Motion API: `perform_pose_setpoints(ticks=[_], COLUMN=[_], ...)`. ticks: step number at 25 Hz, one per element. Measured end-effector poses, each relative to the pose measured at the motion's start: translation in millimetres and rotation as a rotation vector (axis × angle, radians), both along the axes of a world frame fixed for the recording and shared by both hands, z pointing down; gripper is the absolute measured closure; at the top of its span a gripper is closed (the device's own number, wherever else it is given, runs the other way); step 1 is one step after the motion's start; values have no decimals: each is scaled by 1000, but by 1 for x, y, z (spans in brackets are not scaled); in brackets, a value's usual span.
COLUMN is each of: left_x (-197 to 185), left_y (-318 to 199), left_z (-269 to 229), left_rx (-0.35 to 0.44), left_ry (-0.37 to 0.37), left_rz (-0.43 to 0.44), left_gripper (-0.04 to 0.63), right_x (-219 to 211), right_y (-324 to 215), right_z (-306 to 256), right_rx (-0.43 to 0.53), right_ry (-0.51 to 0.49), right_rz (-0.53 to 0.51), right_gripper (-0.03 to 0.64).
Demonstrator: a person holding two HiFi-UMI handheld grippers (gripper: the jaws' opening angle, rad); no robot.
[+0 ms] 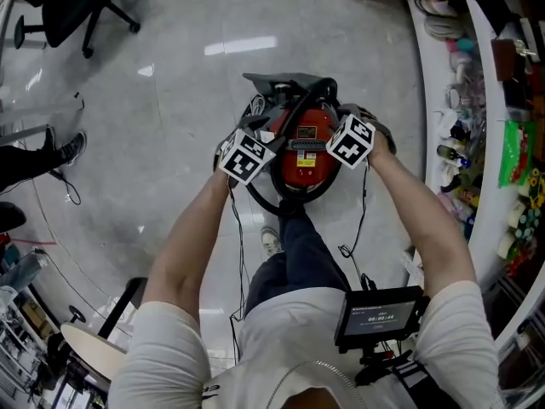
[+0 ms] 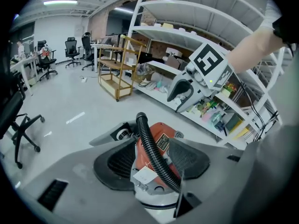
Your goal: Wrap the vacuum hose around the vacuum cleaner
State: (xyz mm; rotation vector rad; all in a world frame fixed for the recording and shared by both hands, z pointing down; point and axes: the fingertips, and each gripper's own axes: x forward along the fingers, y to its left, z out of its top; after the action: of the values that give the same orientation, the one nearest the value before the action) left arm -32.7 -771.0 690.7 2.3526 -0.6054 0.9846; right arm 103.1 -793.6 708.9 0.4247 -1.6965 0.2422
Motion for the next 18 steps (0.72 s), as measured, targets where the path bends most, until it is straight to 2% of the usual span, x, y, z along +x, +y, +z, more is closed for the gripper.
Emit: perform_pose_setpoints(ticks=[3,11,18], left_x=[-1,-9,-24], left_y=[13,74,151], left_z=[-25,-97,-168], left_rx=[-3,-7,22], left_ry=[33,132,193], left_rz=[-60,-221,-246], left_gripper=[368,373,377], right_x=[-3,-6,1], right_y=[28,112,192], right_z=[-25,-104,-192], right_rx=[-12,17,43], right_ry=[-93,-246,-336], right_rz=[100,204,292], right_gripper=[416,416,416])
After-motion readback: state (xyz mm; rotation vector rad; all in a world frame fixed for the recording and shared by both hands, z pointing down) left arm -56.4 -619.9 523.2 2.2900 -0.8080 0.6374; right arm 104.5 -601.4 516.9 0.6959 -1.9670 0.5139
